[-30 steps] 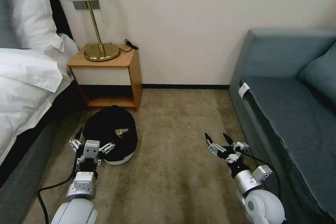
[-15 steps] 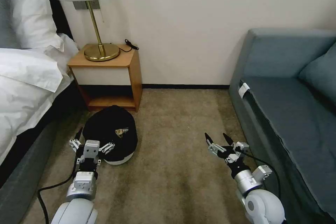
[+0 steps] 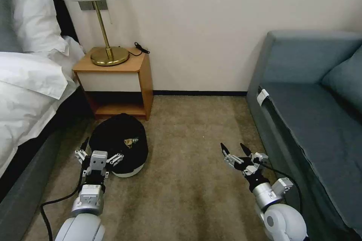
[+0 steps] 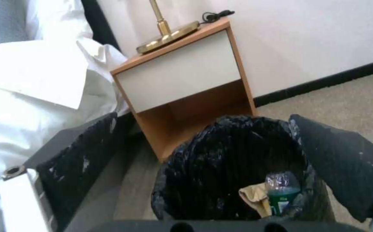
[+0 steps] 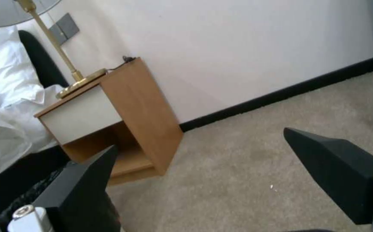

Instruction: Pick up the trash bin, then pick up the garbage on the floor and place it into the trash bin.

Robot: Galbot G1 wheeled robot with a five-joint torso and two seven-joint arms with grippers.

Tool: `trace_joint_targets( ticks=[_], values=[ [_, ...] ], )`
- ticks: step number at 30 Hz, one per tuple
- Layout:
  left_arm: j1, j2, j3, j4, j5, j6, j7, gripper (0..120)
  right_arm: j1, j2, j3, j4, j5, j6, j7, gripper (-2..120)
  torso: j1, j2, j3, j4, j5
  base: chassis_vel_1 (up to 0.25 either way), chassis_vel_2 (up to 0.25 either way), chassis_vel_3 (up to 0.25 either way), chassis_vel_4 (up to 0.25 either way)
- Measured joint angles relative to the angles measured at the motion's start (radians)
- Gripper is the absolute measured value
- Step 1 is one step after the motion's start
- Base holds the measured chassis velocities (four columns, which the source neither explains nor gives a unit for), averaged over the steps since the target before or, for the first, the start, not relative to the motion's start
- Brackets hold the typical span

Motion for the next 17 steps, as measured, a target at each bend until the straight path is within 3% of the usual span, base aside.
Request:
trace_joint_targets(
  ticks=[17],
  values=[
    [0.0, 0.0, 0.0, 0.0, 0.0, 0.0, 0.0, 100, 0.0, 0.0, 0.0, 0.0, 0.0, 0.0, 0.0, 100, 0.0, 0.0, 0.0, 0.0, 0.0, 0.0, 0.0, 0.0, 0.0]
  ],
)
